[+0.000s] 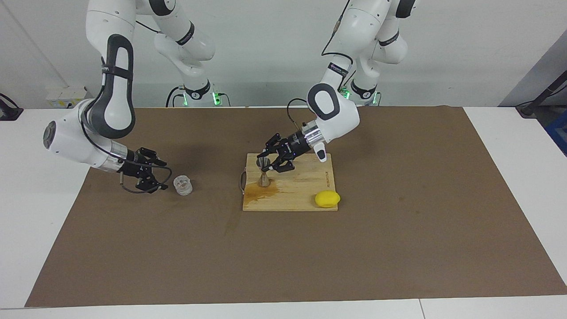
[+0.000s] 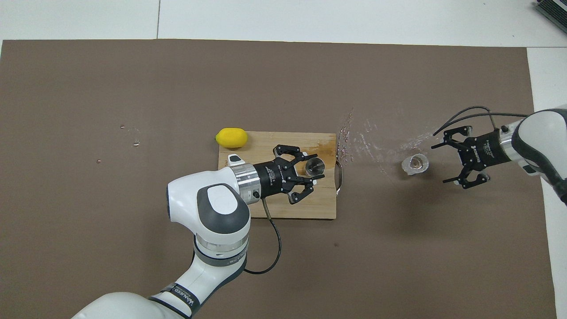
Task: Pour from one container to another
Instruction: 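Lower the metal cup onto the board while the right gripper grasps the glass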
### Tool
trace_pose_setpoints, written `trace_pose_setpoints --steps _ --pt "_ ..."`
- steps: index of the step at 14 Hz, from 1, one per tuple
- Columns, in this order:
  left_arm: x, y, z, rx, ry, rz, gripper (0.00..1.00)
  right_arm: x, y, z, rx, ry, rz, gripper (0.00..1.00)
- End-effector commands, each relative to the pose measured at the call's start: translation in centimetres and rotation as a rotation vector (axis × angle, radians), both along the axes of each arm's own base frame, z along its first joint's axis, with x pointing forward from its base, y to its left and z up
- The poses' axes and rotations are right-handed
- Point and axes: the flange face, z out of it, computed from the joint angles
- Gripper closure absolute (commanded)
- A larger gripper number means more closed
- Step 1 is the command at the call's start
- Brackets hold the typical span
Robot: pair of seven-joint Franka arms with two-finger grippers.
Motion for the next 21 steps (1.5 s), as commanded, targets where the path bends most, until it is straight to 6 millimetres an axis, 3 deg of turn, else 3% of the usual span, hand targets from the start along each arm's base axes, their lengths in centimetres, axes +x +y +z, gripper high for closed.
trace_pose_setpoints --steps 1,6,7,9,17,21 --pt "-0.2 -0.3 -0.2 0.016 -0.013 0.018 1.0 1.0 -1.2 -3.0 0.03 -0.034 -0.006 0.0" --pt "-0.2 -0.2 -0.2 0.024 -0.016 0.025 1.0 0.4 0.1 -5.6 0.086 -0.014 -0.034 0.0" --pt "-0.1 -0.1 -0.2 0.027 -0.015 0.029 0.86 0.4 0.3 -5.6 0.091 -0.014 -0.037 0.0" --pt "-0.6 -0.7 -0.2 0.029 -0.018 0.02 0.0 0.4 0.5 -5.7 0.1 -0.013 -0.041 0.0" --pt "-1.2 -1.6 -0.1 0.034 -0.026 0.002 0.0 0.0 3.3 -6.0 0.122 0.001 -0.008 0.0" --pt "-1.3 -1.8 0.5 0.027 -0.035 -0.005 0.0 -0.1 3.4 -6.1 0.126 0.011 -0.012 0.0"
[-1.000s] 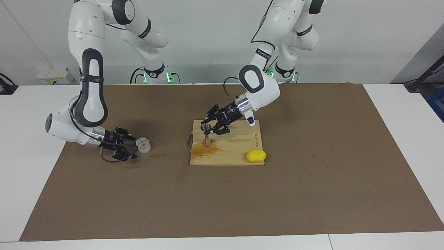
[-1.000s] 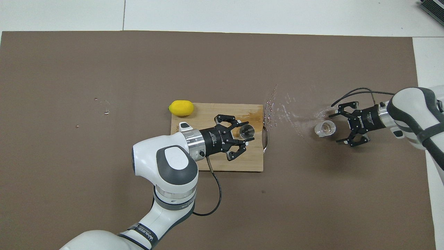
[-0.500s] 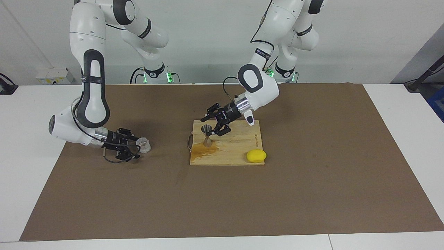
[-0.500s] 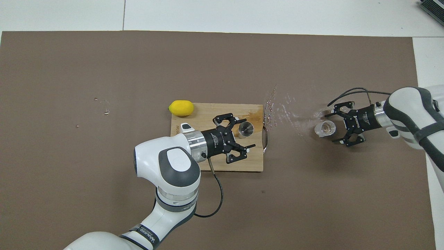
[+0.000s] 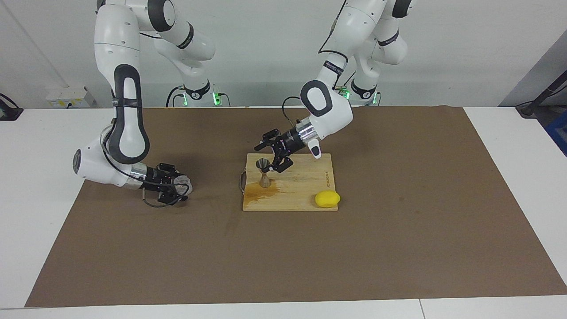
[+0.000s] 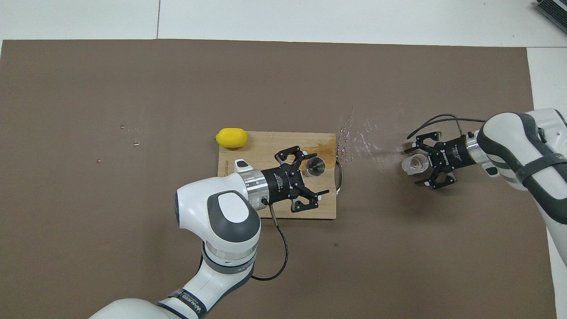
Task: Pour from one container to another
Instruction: 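Lower the metal cup onto the board while the right gripper grasps the glass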
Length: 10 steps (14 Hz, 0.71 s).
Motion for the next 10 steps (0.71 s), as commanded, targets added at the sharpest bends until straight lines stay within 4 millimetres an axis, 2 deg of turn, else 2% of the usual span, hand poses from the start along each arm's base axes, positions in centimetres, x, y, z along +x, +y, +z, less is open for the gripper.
trace_pose_setpoints --steps 1,4,5,7,8,10 --pt "-0.1 -0.5 0.6 0.001 -0.022 0.006 0.0 -0.5 0.0 0.1 0.03 -0.011 -0.012 0.0" --pt "-0.3 -0.7 0.9 0.003 -0.03 -0.003 0.0 -0.5 0.0 0.1 0.033 -0.008 -0.01 0.03" --pt "-0.7 -1.0 1.0 0.006 -0.034 -0.015 0.0 -0.5 0.0 0.2 0.036 -0.009 -0.012 0.13" --pt "-1.4 -0.9 2.0 0.001 -0.046 -0.023 0.0 -0.4 -0.1 0.4 0.072 -0.009 -0.045 0.36" --pt "-1.8 -1.1 2.5 0.0 -0.054 -0.032 0.0 -0.3 -0.3 0.7 0.089 -0.007 -0.062 0.52" --pt "-2.3 -0.9 3.3 -0.003 -0.063 -0.035 0.0 -0.2 -0.2 0.9 0.12 -0.002 -0.092 0.93"
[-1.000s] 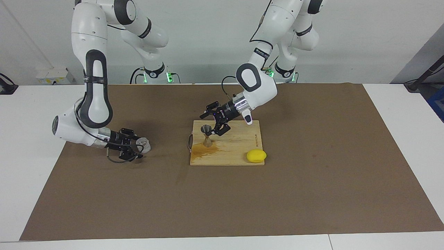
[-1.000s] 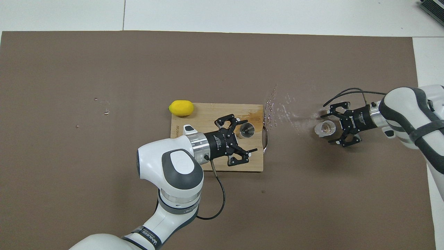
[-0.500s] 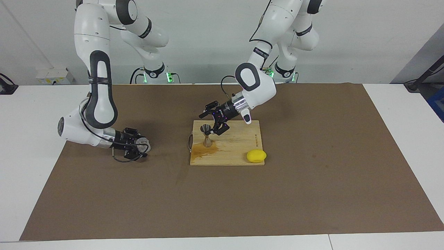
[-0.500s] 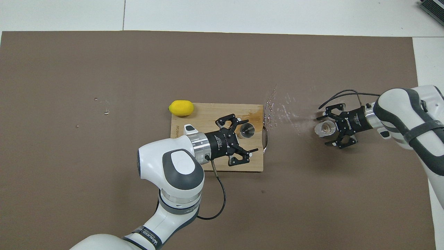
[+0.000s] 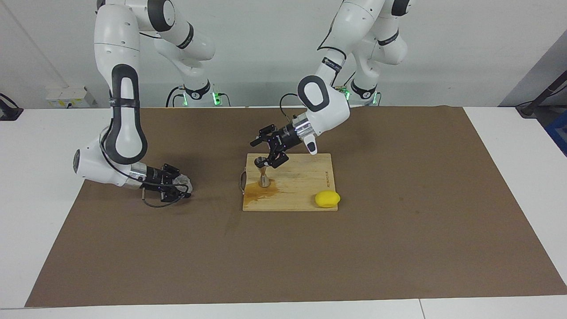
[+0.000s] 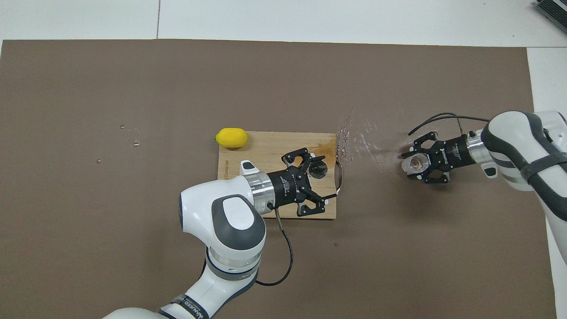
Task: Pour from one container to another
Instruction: 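Lower the metal cup onto the board while the right gripper grasps the glass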
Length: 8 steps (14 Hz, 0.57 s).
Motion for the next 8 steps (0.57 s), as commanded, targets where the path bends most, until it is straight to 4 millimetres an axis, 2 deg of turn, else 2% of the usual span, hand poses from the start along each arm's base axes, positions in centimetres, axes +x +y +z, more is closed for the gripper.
trace_pose_setpoints --steps 1,5,6,8 --pt "-1.2 0.6 1.6 0.011 -0.031 0.0 0.0 -0.3 -0.3 0.7 0.044 -0.005 -0.025 1.0" --pt "-1.5 1.7 5.0 -0.025 -0.065 0.005 0.0 0.0 -0.2 2.0 0.032 -0.022 -0.037 1.0" --pt "-0.8 2.4 5.7 -0.033 -0.071 0.019 0.0 0.2 0.1 2.7 0.025 -0.019 -0.049 1.0" --pt "2.1 5.7 7.3 -0.021 -0.133 -0.014 0.0 0.6 1.1 4.2 0.009 0.0 -0.083 1.0"
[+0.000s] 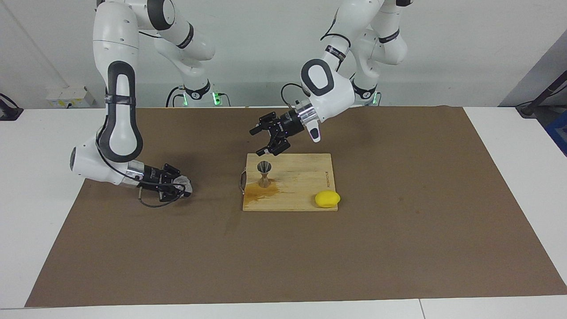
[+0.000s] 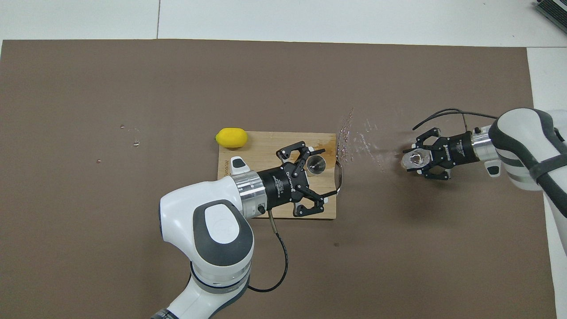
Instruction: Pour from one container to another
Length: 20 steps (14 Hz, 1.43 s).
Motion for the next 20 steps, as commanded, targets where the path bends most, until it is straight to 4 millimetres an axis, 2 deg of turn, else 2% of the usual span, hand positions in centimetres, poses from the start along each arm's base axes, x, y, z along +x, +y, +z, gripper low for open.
trace_pose_setpoints --steps 1,3,5,8,9,12,14,16,17,18,20 --pt "3.3 5.1 2.1 0.077 -0.107 -0.077 0.0 0.5 2.1 3.1 -0.008 -0.002 -0.044 1.0" --pt "6.3 8.1 3.9 0.222 -0.243 -0.168 0.0 0.9 5.2 5.0 -0.039 -0.002 -0.05 1.0" --pt "9.3 12.8 4.9 0.341 -0.311 -0.209 0.0 1.0 7.9 6.3 -0.051 0.028 -0.063 1.0" --pt "13.9 19.0 7.8 0.539 -0.429 -0.268 0.0 1.2 12.7 7.7 -0.106 0.024 -0.066 1.0" --pt "15.3 20.5 8.5 0.594 -0.453 -0.273 0.0 1.1 14.3 8.2 -0.133 0.03 -0.069 1.0" --pt "17.5 23.5 10.7 0.732 -0.512 -0.318 0.0 1.0 17.9 9.1 -0.169 0.034 -0.113 1.0" --pt "18.0 24.4 13.3 0.86 -0.577 -0.387 0.0 0.9 19.9 9.8 -0.176 0.033 -0.125 1.0" --pt "18.5 26.1 15.1 0.99 -0.62 -0.425 0.0 0.7 20.6 10.9 -0.19 0.016 -0.121 1.0" --pt "18.2 27.0 16.0 1.073 -0.636 -0.455 0.0 0.4 21.4 11.5 -0.192 0.002 -0.108 1.0" --pt "17.7 28.5 16.8 1.13 -0.62 -0.489 0.0 0.3 21.7 11.9 -0.191 -0.006 -0.105 1.0" --pt "16.7 29.9 17.5 1.181 -0.634 -0.617 0.0 0.2 21.8 12.2 -0.195 -0.012 -0.102 1.0"
